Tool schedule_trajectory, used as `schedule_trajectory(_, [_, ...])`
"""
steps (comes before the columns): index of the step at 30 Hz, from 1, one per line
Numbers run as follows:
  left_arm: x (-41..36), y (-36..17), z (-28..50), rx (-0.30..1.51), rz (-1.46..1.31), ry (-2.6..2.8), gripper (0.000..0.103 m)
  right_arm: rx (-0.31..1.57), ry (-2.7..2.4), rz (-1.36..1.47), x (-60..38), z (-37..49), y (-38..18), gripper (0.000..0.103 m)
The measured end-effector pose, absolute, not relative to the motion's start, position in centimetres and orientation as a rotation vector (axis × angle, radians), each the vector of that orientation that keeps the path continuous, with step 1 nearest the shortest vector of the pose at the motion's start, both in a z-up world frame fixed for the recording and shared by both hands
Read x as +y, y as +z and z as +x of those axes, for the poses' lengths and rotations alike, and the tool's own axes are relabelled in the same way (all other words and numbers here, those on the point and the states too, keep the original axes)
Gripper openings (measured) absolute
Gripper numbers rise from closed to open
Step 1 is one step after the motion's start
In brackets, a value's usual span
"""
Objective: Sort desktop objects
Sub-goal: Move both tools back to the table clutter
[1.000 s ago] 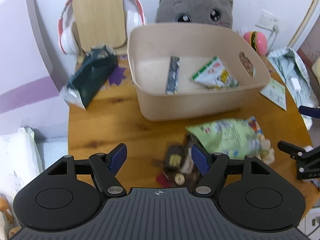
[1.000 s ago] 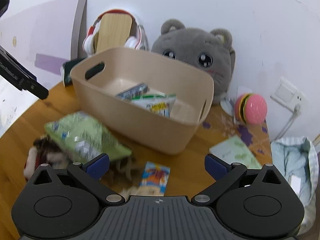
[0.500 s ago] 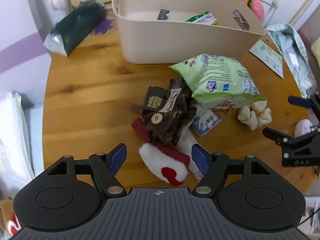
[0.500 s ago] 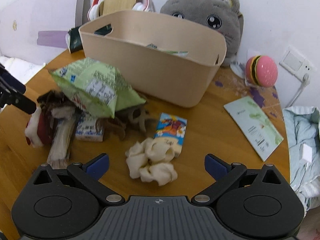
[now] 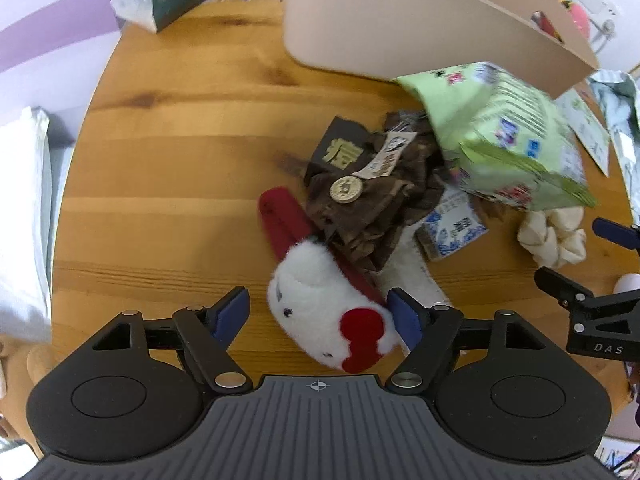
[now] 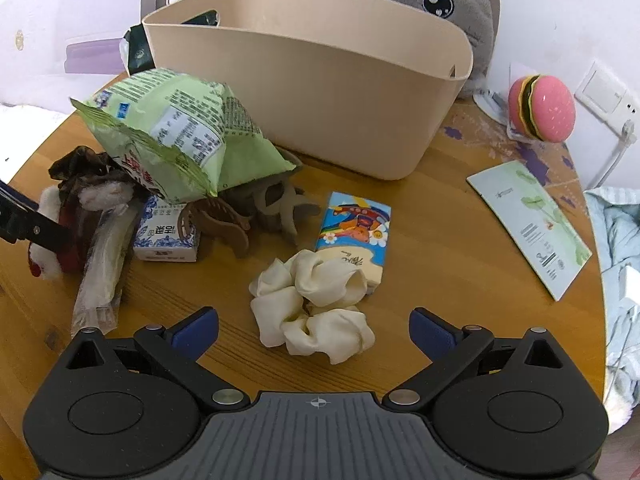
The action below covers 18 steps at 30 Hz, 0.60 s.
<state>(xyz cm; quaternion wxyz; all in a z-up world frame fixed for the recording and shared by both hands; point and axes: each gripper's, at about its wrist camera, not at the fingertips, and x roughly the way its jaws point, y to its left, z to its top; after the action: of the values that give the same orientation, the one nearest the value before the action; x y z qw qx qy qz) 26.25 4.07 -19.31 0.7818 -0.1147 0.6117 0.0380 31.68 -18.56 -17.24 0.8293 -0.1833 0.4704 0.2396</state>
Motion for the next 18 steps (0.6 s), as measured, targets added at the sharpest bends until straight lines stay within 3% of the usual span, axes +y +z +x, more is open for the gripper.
schedule_trajectory(10, [5.6, -20.5, 26.0, 1.327, -0.328, 0.11, 0.076, 1.029, 0.507, -0.354, -18.4, 32.4, -18.4, 0.099])
schedule_trajectory(13, [5.4, -20.3, 25.9, 1.322, -0.299, 0.112, 0.07, 1.041, 0.503, -0.324, -18.6, 32.6, -18.6, 0.091])
schedule_trajectory(15, [5.4, -20.2, 25.8, 1.314, -0.295, 0.118, 0.059, 1.048, 0.501, -0.306, -18.8, 32.7, -18.7, 0.085])
schedule_trajectory(18, [5.6, -20.1, 25.7, 1.307, -0.295, 0.117, 0.055, 1.065, 0.498, -0.283, -19.1, 33.0, -18.9, 0.074])
